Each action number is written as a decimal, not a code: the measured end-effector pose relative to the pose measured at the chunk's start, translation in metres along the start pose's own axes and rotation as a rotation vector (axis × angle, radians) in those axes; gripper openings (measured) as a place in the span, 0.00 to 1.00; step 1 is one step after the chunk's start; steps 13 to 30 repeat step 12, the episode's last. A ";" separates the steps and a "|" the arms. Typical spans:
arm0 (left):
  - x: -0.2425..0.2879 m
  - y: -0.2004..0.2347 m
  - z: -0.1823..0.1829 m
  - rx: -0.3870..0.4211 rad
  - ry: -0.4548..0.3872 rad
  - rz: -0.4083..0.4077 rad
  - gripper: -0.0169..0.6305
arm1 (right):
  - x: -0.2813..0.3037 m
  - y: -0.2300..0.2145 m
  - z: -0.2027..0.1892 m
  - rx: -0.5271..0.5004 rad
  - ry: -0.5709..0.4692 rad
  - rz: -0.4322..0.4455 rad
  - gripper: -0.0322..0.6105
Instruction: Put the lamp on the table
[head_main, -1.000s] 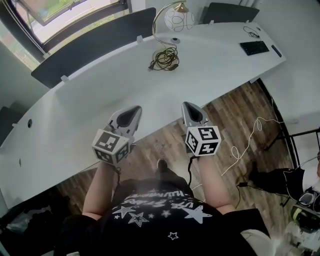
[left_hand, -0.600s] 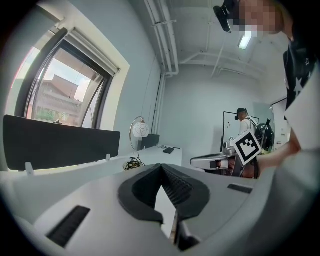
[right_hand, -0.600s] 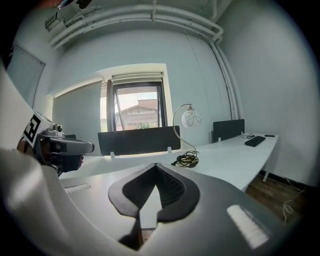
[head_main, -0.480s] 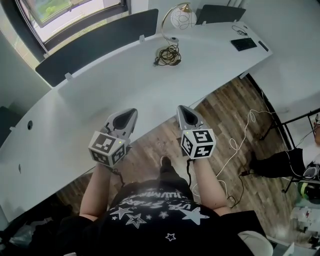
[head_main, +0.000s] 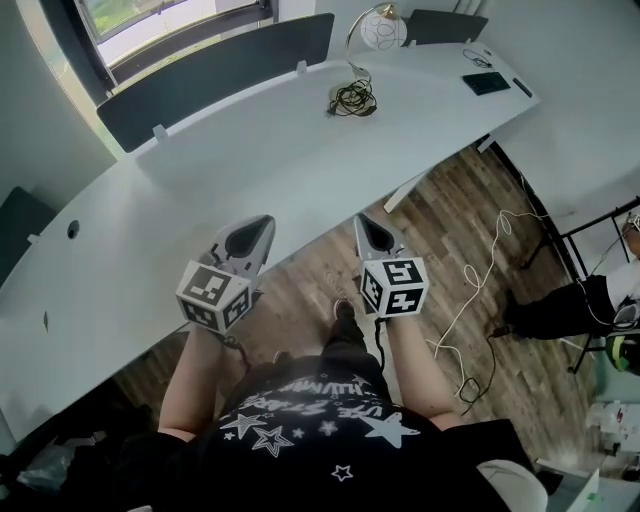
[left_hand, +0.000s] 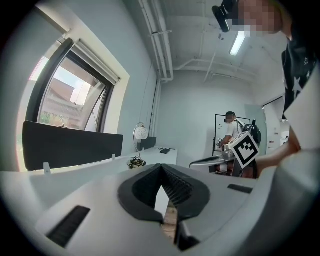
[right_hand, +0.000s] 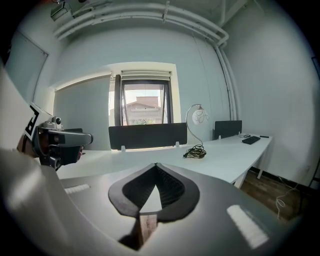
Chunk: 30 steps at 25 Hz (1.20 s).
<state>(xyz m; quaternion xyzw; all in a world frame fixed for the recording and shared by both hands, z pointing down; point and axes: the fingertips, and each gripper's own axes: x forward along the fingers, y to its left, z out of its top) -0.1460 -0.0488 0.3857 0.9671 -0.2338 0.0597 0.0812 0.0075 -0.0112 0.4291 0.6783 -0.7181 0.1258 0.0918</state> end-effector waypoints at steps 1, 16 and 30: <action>-0.007 0.001 -0.002 0.001 -0.003 0.001 0.04 | -0.003 0.006 -0.001 -0.003 -0.001 -0.003 0.05; -0.058 0.004 -0.008 0.009 -0.020 -0.004 0.04 | -0.027 0.052 -0.008 -0.032 0.016 -0.017 0.05; -0.058 0.004 -0.008 0.009 -0.020 -0.004 0.04 | -0.027 0.052 -0.008 -0.032 0.016 -0.017 0.05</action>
